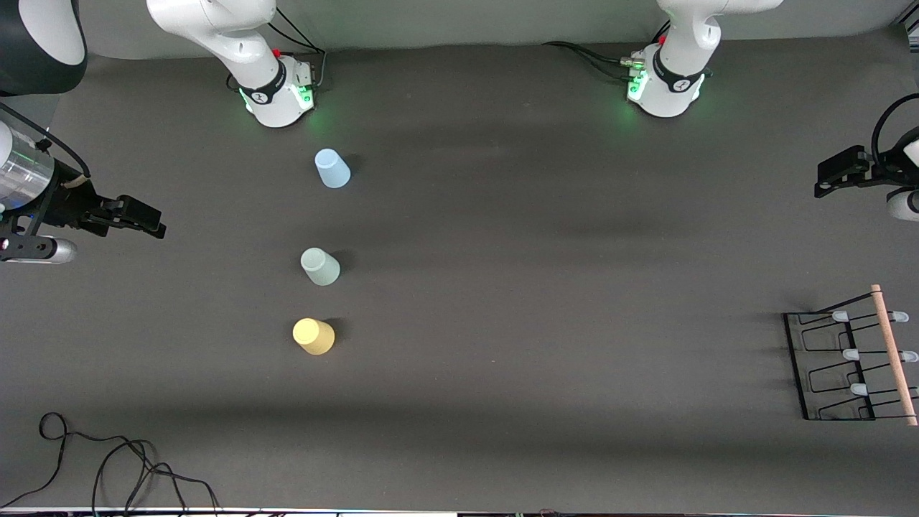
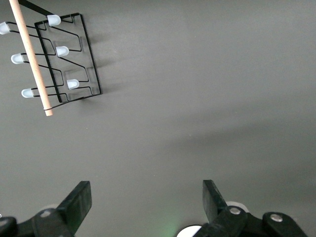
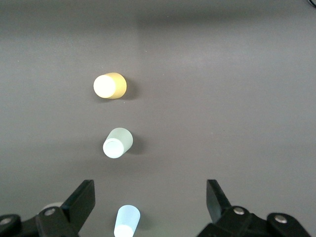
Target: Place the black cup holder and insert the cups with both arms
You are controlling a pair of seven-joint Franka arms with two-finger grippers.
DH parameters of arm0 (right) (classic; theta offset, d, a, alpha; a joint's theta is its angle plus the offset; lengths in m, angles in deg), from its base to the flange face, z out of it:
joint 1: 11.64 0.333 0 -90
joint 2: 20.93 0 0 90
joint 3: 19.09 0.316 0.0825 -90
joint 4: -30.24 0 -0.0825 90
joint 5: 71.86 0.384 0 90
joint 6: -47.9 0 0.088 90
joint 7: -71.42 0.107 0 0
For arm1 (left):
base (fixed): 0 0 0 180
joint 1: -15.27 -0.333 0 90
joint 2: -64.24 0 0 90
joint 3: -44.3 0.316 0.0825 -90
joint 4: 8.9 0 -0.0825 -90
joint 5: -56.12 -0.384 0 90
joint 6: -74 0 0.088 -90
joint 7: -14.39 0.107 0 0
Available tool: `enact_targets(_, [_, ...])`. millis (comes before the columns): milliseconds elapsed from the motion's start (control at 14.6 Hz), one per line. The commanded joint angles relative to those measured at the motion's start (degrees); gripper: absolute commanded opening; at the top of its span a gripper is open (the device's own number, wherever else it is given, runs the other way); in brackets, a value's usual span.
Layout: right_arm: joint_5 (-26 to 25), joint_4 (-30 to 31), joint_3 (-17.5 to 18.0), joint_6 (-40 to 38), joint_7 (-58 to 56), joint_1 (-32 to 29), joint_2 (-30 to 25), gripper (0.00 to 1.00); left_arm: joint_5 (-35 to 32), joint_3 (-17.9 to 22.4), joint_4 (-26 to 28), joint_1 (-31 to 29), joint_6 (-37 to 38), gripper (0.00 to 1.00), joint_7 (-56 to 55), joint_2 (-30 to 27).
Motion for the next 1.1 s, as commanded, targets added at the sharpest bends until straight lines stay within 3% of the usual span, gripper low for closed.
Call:
enact_targets(0, [-0.7,-1.7,0.2,-1.1,-0.5,-0.6,0.7,1.0,-0.3,0.3,-0.4,0.4,-0.3,1.0,0.3,0.0])
enact_targets(1027, [-0.4,-1.2,0.2,-1.2,-1.0,-0.5,1.1,1.0,-0.3,0.4,-0.7,0.2,-3.7,1.0,0.0,2.7])
